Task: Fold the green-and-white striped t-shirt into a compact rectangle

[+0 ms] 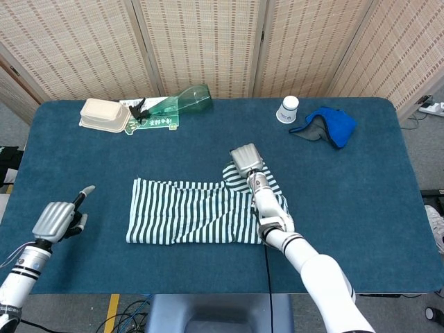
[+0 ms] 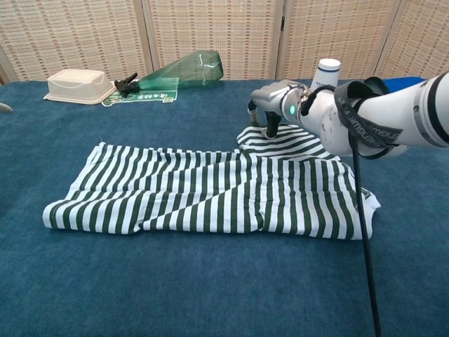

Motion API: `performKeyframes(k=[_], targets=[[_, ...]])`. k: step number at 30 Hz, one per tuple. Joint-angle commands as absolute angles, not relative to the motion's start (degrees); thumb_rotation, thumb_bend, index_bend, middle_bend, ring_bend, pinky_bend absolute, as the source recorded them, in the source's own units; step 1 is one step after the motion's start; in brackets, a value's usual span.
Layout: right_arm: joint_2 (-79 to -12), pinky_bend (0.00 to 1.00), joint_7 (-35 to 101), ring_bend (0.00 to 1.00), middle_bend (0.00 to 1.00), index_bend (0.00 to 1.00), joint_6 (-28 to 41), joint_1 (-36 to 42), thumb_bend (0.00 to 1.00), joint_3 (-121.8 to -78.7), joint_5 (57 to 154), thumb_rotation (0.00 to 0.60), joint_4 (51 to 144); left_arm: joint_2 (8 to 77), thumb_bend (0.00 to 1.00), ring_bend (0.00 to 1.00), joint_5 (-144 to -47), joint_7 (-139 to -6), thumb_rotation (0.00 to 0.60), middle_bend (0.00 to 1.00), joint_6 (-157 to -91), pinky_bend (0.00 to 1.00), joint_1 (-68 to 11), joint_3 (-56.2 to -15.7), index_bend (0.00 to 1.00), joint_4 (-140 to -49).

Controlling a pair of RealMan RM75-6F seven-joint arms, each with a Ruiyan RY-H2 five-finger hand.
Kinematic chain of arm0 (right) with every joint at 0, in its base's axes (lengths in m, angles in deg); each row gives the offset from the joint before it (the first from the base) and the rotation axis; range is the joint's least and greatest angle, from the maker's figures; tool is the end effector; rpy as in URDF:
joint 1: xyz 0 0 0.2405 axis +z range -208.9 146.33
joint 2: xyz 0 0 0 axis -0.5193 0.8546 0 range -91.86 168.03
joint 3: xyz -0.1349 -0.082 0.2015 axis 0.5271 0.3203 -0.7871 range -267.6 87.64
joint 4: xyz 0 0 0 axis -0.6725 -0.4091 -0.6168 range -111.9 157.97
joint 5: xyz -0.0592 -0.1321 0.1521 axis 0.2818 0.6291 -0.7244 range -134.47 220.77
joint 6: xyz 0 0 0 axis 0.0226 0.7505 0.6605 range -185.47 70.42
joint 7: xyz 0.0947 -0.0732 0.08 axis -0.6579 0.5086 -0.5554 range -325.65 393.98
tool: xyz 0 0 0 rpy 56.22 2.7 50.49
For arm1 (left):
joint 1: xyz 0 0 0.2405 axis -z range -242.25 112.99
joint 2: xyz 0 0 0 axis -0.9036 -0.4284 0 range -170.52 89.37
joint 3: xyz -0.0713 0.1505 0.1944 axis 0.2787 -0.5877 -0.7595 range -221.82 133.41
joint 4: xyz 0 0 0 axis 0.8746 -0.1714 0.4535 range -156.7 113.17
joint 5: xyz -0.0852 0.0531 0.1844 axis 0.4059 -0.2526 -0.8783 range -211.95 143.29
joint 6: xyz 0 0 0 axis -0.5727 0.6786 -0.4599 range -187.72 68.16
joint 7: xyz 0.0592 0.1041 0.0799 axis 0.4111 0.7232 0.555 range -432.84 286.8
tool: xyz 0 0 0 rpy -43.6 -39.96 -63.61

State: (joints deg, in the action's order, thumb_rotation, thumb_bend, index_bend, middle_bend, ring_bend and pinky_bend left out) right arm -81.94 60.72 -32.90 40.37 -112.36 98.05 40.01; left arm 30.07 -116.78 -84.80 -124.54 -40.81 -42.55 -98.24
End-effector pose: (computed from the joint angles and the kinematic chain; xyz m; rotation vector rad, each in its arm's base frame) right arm -0.0875 -0.4885 -0.0928 1.8795 -0.6982 0.5197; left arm -0.3125 0.2873 0.1103 -1.6436 -1.0236 -0.8670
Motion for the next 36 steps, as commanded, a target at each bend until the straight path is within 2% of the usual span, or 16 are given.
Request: performKeyframes(k=[1, 10, 24, 30, 36], targets=[[-82.5, 1.00, 60.3, 0.99, 0.96, 0.36, -33.4, 40.9, 0.45, -112.5, 98.1, 0.600, 39.1, 30.1, 0.66, 0.90, -116.7, -84.9, 0.600, 0.94, -124.5, 0.98, -40.9, -42.5, 0.10, -98.2], [-83.6, 1.00, 58.7, 0.99, 0.96, 0.49, -32.7, 40.9, 0.46, -112.3, 99.4, 0.600, 37.1, 30.1, 0.66, 0.90, -116.7, -85.4, 0.600, 0.94, -124.6, 0.98, -41.4, -42.6, 0.10, -97.8], [-84.1, 1.00, 54.7, 0.99, 0.96, 0.58, -29.7, 39.2, 0.50, -112.3, 101.5, 0.600, 36.6, 30.0, 0.66, 0.89, -116.8, -85.9, 0.600, 0.94, -124.9, 0.98, -42.0, -42.6, 0.10, -97.2], [-83.1, 1.00, 51.4, 0.99, 0.96, 0.60, -25.9, 37.3, 0.51, -111.3, 103.8, 0.600, 38.9, 30.1, 0.66, 0.89, -117.0, -85.9, 0.600, 0.94, -125.0, 0.98, -42.2, -42.7, 0.10, -97.0], [-80.6, 1.00, 48.8, 0.99, 0.96, 0.60, -19.0, 34.1, 0.51, -109.6, 107.0, 0.600, 44.6, 29.8, 0.66, 0.89, -117.3, -86.0, 0.600, 0.94, -125.1, 0.98, -42.3, -42.6, 0.10, -97.1]])
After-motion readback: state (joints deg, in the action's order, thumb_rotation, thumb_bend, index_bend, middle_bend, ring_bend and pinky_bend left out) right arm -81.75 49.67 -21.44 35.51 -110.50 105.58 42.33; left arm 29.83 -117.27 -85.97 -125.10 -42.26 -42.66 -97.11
